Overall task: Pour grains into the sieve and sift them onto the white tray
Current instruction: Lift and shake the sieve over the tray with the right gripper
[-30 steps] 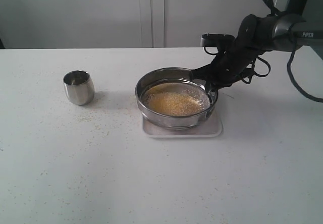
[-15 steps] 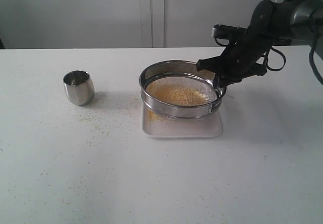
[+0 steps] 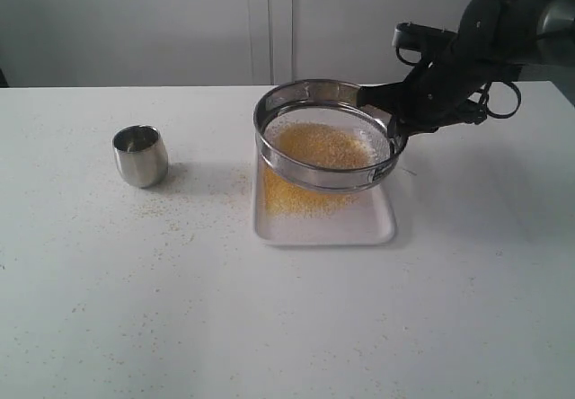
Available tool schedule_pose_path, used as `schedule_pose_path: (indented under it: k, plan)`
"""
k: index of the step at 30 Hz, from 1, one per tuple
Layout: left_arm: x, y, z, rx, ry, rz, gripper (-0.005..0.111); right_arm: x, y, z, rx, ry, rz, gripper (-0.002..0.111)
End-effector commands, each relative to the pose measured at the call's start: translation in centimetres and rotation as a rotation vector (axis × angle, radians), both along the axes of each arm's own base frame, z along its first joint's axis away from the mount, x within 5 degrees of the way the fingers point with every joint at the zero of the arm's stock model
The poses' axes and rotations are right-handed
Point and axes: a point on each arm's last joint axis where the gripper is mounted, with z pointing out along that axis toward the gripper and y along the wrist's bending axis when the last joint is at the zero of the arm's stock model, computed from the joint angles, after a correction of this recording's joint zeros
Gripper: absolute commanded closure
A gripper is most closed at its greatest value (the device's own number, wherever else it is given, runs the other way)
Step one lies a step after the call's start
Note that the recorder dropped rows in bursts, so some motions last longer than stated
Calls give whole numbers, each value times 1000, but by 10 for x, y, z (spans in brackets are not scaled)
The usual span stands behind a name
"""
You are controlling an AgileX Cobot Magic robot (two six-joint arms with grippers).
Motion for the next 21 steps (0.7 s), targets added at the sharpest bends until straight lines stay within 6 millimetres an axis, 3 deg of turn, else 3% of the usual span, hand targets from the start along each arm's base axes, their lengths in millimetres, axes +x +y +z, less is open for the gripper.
schedule_pose_path:
  k: [1, 8, 13, 16, 21]
  plan:
    - [-1, 0, -1, 5, 3, -2, 107, 11, 2, -5, 40, -10, -45, 108]
    - [-1, 0, -1, 5, 3, -2, 107, -8, -7, 4, -97, 67, 41, 108]
    - [-1, 0, -1, 5, 3, -2, 107, 6, 2, 2, -53, -61, 13, 108]
    - [-1, 0, -1, 5, 3, -2, 107, 18, 9, -2, -36, -44, 1, 108]
    - [-1, 0, -1, 5, 3, -2, 107, 3, 0, 9, -170, 81, 58, 108]
